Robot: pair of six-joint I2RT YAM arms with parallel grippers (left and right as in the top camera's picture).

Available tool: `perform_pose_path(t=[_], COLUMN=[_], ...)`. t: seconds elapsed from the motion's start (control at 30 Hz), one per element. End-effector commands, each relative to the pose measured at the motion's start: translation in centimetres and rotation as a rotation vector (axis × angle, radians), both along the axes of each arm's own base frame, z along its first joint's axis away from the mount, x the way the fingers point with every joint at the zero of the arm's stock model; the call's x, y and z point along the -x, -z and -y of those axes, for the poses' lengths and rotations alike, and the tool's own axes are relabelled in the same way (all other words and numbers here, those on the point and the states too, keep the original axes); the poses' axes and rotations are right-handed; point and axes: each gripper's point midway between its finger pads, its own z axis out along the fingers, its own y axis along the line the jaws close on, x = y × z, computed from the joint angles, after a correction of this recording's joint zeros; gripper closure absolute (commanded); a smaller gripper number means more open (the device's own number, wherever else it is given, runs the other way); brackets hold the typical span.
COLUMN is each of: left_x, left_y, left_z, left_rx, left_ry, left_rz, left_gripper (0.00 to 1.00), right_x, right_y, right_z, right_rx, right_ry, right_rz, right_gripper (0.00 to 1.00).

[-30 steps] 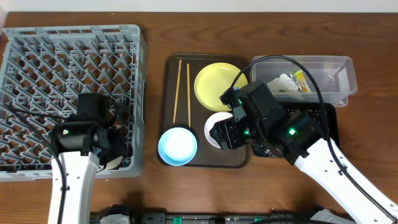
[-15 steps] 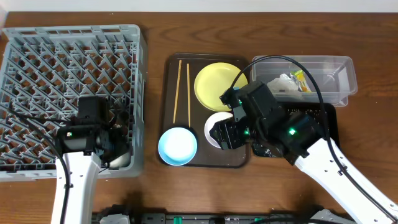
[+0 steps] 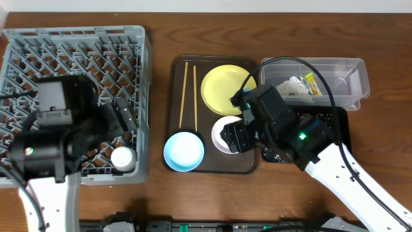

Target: Sort waste into correct bins and load items into the dishwasher

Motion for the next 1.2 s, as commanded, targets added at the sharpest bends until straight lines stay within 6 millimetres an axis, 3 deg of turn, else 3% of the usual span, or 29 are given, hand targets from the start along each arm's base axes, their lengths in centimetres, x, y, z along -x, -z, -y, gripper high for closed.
perform_pose_path(t=[0.0, 0.1, 0.23, 0.33, 0.5, 0.57, 0.7, 0.83, 1.0, 1.13, 1.17], left_x=[0.8, 1.8, 2.7, 3.0, 3.0, 3.0, 3.0, 3.0, 3.0, 3.0, 3.0], left_y=[-3.5, -5.0, -5.8, -6.0, -5.9, -5.9, -5.9, -5.9, -5.9, -5.9, -5.9], left_z=[3.9, 5.1, 5.2, 5.2, 5.2, 5.2, 5.1, 5.1, 5.1, 5.1, 5.1], left_rx=[0.091, 0.111, 0.097, 0.094, 0.095, 0.095, 0.089, 0.089, 0.089, 0.089, 0.089], left_ry=[0.267, 0.352, 0.358, 0.359, 0.358, 0.358, 0.354, 0.354, 0.354, 0.354, 0.354], left_rz=[0.142, 0.213, 0.253, 0.264, 0.261, 0.261, 0.259, 0.259, 0.259, 0.259, 0.259], left_gripper=[0.03, 0.03, 0.03, 0.03, 0.02, 0.02, 0.02, 0.02, 0.02, 0.02, 0.02], right_x=[-1.9, -3.6, -6.4, -7.0, -5.6, -4.4, -2.9, -2.8, -2.6, -2.2, -1.9], right_y=[-0.7, -1.9, -3.1, -3.5, -2.3, -1.2, 1.2, 3.2, 3.7, 2.9, 2.7], right_z=[1.5, 2.9, 6.5, 7.3, 5.6, 4.4, 2.1, 0.5, -1.1, -1.9, -2.4], right_rx=[0.036, 0.021, 0.042, 0.015, -0.004, 0.012, 0.077, 0.128, 0.117, 0.068, 0.04], right_ry=[0.079, 0.142, 0.271, 0.287, 0.221, 0.19, 0.112, 0.108, 0.072, 0.047, 0.03], right_rz=[0.052, 0.076, 0.122, 0.115, 0.046, -0.005, -0.057, -0.072, -0.072, -0.075, -0.087], right_gripper=[0.33, 0.33, 0.37, 0.39, 0.42, 0.49, 0.48, 0.47, 0.37, 0.24, 0.13])
